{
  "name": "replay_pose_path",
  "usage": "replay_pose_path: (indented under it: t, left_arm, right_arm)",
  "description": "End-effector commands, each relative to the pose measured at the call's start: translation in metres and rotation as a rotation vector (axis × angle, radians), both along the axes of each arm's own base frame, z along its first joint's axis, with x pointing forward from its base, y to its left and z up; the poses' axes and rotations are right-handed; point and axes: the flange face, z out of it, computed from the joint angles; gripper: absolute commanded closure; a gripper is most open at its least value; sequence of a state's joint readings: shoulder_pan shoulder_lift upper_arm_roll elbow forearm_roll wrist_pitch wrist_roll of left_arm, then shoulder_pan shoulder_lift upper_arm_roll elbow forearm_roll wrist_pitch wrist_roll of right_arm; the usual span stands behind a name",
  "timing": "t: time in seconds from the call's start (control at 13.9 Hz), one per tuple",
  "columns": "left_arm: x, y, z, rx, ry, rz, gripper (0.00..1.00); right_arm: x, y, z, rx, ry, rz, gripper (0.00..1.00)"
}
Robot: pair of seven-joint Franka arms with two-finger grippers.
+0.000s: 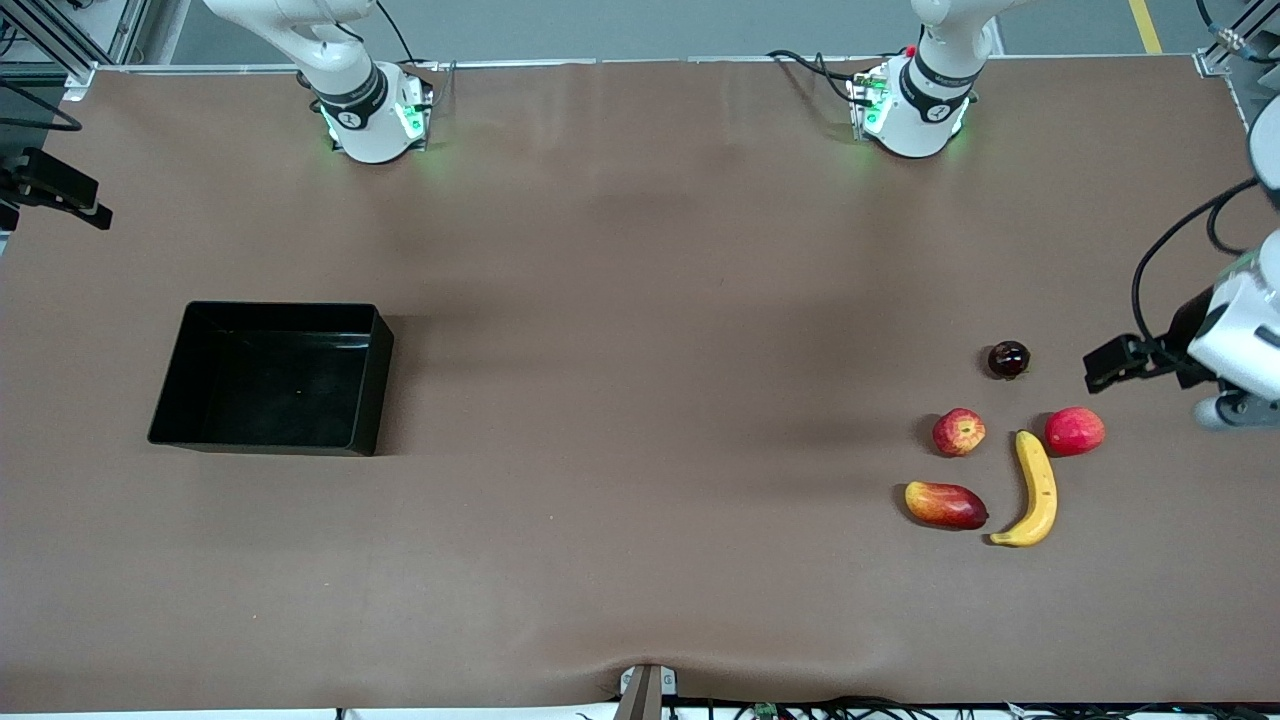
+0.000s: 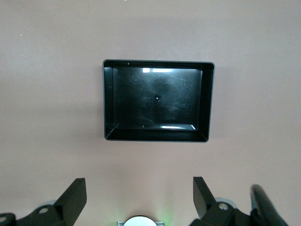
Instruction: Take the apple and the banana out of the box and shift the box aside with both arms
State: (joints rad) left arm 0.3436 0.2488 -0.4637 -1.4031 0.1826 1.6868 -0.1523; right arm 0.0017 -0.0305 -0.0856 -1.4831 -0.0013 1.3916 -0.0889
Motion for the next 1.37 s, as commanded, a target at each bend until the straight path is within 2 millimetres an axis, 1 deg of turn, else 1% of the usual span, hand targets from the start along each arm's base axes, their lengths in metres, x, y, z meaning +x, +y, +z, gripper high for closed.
replay_pose_path:
  t: [0.0,0.07,0.14,0.29,0.36,0.43,0.5,0.65,0.79,1.01,1.15,1.29]
  left_arm:
    - [-0.028,-0.009,0.037,0.009,-0.006,0.015,0.00]
    - [-0.035,-0.011,0.045,0.017,-0.005,0.015,0.00]
    - [-0.040,-0.013,0.047,0.011,0.011,0.013,0.00]
    - [-0.048,-0.013,0.053,-0.019,0.030,0.012,0.00]
    - [-0.053,-0.016,0.056,-0.015,0.026,0.012,0.00]
    - [-0.058,-0.022,0.056,-0.006,0.028,0.005,0.00]
    - [-0.063,-0.029,0.061,0.005,0.019,-0.002,0.00]
    - [-0.066,-0.031,0.057,0.013,0.030,-0.002,0.00]
    - [-0.070,-0.036,0.060,-0.030,0.031,-0.019,0.00]
    - [-0.076,-0.026,0.064,-0.031,0.045,-0.058,0.00]
    - [-0.082,-0.018,0.071,-0.064,0.038,-0.041,0.00]
    - [-0.085,-0.022,0.076,-0.107,0.032,-0.040,0.00]
  right_arm:
    - [-0.008,-0.002,0.004,-0.001,-0.016,0.013,0.00]
    - [-0.007,-0.005,0.004,0.009,-0.020,0.008,0.00]
    - [-0.007,-0.010,0.003,0.038,-0.024,-0.004,0.00]
    - [-0.008,-0.013,0.001,0.062,-0.021,-0.009,0.00]
    - [-0.008,-0.012,0.001,0.062,-0.020,-0.006,0.00]
    - [-0.008,-0.012,0.001,0.062,-0.021,-0.008,0.00]
    - [-0.008,-0.012,0.000,0.062,-0.019,-0.008,0.00]
    - [-0.009,-0.012,-0.001,0.062,-0.014,-0.008,0.00]
    - [-0.009,-0.012,-0.002,0.063,-0.010,-0.008,0.00]
    - [-0.010,-0.012,-0.002,0.063,-0.004,-0.008,0.00]
    - [-0.010,-0.014,-0.003,0.065,-0.003,-0.011,0.00]
    - [-0.010,-0.014,-0.006,0.066,0.005,-0.011,0.00]
